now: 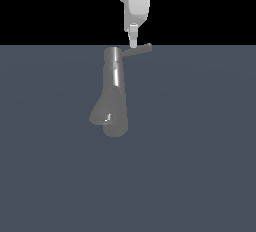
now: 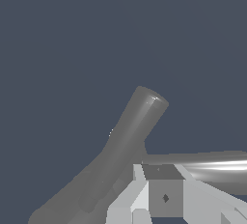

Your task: Turn on the faucet by rotating a designated handle.

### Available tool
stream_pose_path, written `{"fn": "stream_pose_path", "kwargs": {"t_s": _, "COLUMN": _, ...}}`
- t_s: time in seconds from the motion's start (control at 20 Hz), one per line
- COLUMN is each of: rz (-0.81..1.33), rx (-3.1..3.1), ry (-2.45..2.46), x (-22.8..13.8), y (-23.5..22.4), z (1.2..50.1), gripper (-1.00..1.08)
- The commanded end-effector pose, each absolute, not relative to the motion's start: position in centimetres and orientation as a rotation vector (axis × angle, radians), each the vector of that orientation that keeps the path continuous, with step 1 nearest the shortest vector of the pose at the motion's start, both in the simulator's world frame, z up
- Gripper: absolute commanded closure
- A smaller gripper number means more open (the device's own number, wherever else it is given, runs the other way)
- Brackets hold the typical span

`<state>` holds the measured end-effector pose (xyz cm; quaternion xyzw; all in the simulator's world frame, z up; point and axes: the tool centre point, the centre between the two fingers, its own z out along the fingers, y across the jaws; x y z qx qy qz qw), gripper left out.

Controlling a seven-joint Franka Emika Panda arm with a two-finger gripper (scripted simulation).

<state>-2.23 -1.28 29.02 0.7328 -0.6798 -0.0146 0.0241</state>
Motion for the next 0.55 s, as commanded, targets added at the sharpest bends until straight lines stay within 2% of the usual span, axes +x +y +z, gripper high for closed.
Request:
{"fn": "stream_pose_path", "kwargs": {"t_s": 0.0, "rz": -0.053, "rx": 2.242, "ry": -2.127, "x": -1.8, "y": -3.2, "z": 28.3, "gripper": 1.08}}
{"fn": "stream_pose_path", "kwargs": {"t_s": 0.5, "rz": -0.052, "rx": 2.228, "ry": -2.139, "x": 0.2, "y": -6.0, "z": 27.4, "gripper": 1.08}}
